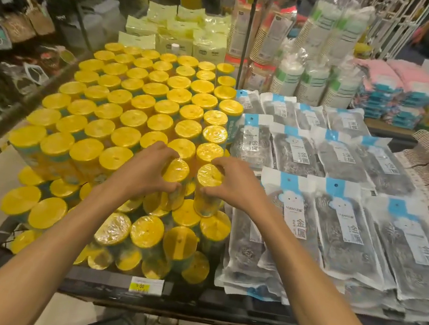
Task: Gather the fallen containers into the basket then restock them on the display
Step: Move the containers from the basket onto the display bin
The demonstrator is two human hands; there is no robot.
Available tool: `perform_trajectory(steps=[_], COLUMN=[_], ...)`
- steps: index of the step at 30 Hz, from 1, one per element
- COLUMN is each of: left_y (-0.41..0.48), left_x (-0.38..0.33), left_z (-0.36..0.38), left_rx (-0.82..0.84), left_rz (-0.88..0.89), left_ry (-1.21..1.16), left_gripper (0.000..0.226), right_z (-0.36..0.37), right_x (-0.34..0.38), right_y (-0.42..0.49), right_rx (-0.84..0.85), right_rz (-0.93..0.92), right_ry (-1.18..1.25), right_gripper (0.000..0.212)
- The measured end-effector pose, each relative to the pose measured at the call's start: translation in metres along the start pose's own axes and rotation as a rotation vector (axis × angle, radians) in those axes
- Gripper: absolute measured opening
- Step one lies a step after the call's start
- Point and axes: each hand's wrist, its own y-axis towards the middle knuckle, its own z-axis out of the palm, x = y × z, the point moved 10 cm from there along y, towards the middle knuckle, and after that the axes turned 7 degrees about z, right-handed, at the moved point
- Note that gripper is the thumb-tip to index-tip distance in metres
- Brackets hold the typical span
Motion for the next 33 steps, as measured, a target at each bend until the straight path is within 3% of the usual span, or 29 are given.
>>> perform_trajectory(steps=[11,15,27,33], left_y=[0.003,-0.001,-0.010,-0.011], left_x=[0.017,0.029,0.045,0.051], left_z=[0.003,-0.003,-0.008,-0.007], left_rx=[-0.002,-0.013,-0.002,0.000], left_rz=[0.005,-0.012,-0.010,-0.011], left_ry=[0.012,0.024,0.099,0.056], left_gripper=[0.077,0.075,0.077,0.077], right_z=[0.019,0.030,0.045,0.045], right_x=[0.008,0.015,0.034,0.042], right_y=[0.017,0.024,0.029,0.030], right_rx=[-0.089,-0.069,-0.046,-0.058], right_rz=[0.016,-0.001,-0.016,-0.018], right_ry=[-0.009,0.002,-0.018,-0.014], right_gripper=[0.062,0.048,0.072,0.067])
